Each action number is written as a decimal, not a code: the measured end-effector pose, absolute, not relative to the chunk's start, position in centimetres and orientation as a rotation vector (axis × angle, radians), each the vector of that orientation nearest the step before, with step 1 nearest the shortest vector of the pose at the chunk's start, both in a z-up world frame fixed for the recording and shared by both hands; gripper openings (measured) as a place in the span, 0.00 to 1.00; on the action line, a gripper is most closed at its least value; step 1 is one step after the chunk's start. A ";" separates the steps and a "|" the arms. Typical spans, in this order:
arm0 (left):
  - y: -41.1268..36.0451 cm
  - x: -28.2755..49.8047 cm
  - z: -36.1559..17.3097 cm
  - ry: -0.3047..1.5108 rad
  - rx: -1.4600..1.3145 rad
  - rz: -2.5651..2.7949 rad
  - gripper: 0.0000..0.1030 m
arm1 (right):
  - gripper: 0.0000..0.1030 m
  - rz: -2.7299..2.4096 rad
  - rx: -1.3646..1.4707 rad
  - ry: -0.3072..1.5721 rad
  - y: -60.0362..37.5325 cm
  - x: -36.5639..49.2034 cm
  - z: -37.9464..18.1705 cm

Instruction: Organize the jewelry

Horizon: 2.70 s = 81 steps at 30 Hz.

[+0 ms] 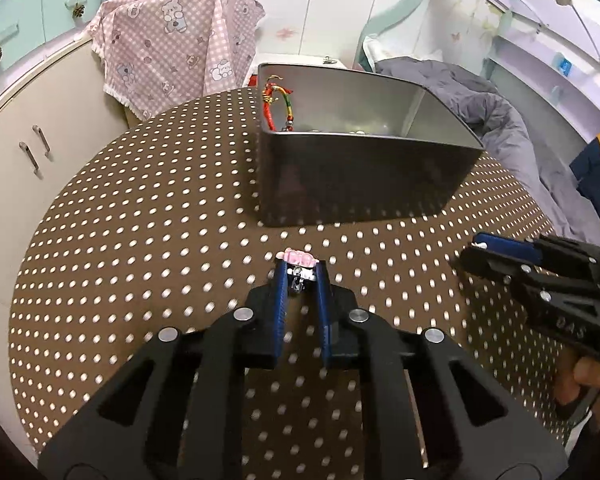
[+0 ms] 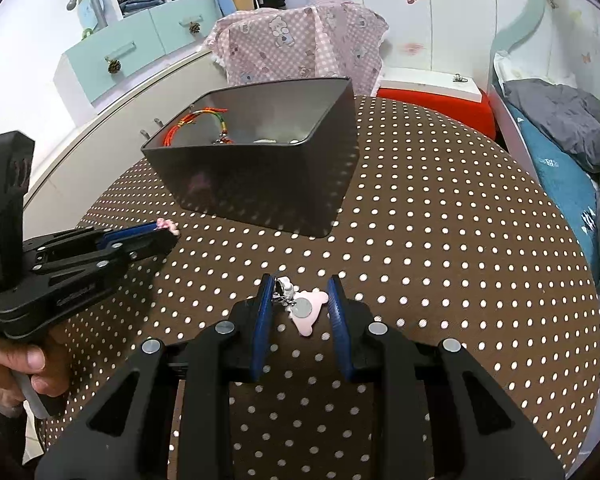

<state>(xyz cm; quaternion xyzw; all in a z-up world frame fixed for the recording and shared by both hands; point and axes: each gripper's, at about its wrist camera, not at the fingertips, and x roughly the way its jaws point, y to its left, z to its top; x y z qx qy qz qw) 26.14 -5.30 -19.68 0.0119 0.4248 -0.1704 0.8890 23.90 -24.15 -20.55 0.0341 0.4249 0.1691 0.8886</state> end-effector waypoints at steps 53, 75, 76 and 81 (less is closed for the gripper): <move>-7.4 32.5 -6.0 0.676 0.052 -0.528 0.14 | 0.25 0.434 0.159 0.715 -24.7 33.9 -5.7; -3.5 30.4 -4.6 0.596 0.030 -0.257 0.93 | 0.92 0.352 0.255 0.682 -26.6 31.6 -5.0; -3.4 29.9 -4.2 0.586 0.035 -0.243 0.93 | 0.92 0.349 0.254 0.677 -26.6 31.1 -4.7; -3.0 27.1 -2.7 0.533 0.042 -0.189 0.93 | 0.92 0.326 0.231 0.636 -26.5 28.2 -2.9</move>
